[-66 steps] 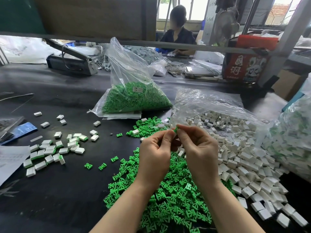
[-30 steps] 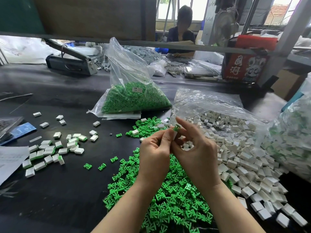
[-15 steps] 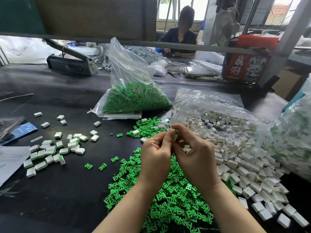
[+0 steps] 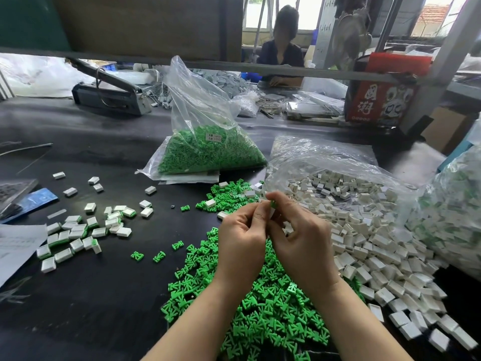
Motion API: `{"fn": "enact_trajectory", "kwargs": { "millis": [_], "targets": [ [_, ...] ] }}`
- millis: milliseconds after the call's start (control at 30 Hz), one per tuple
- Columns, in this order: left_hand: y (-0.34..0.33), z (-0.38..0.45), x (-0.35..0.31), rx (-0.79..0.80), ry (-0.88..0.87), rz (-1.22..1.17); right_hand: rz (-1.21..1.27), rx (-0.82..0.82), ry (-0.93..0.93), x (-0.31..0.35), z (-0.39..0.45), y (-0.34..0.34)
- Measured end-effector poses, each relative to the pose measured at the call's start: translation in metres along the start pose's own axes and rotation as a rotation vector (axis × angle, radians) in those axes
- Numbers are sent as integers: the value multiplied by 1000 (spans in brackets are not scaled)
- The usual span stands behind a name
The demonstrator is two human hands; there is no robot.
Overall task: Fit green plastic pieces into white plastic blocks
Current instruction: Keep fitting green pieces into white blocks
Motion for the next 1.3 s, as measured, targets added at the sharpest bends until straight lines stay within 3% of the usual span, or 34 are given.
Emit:
{"fn": "enact_trajectory", "kwargs": {
  "millis": [300, 467, 700, 967, 1100, 1300],
  "targets": [
    [1, 0, -3, 14, -30, 37, 16, 38, -25, -1, 2, -1],
    [5, -1, -11, -2, -112, 313, 628, 70, -196, -9, 4, -7],
    [3, -2, -21, 123, -196, 516, 933, 28, -279, -10, 4, -2],
    [6, 2, -29, 193, -233, 753, 796, -1, -216, -12, 5, 5],
    [12, 5, -27, 208, -247, 876, 583, 74, -164, -12, 7, 10],
    [15, 6, -24, 215, -232, 922, 538, 137, -162, -13, 8, 11]
  ]
}}
Point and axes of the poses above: each hand's wrist, its own z-axis towards the middle knuckle, its own y-axis out of the back of the hand, x = y × z, the point moved 5 cm from there along z, towards the middle knuckle, and after that the axes turned 14 degrees about x, right-handed, at the moved point
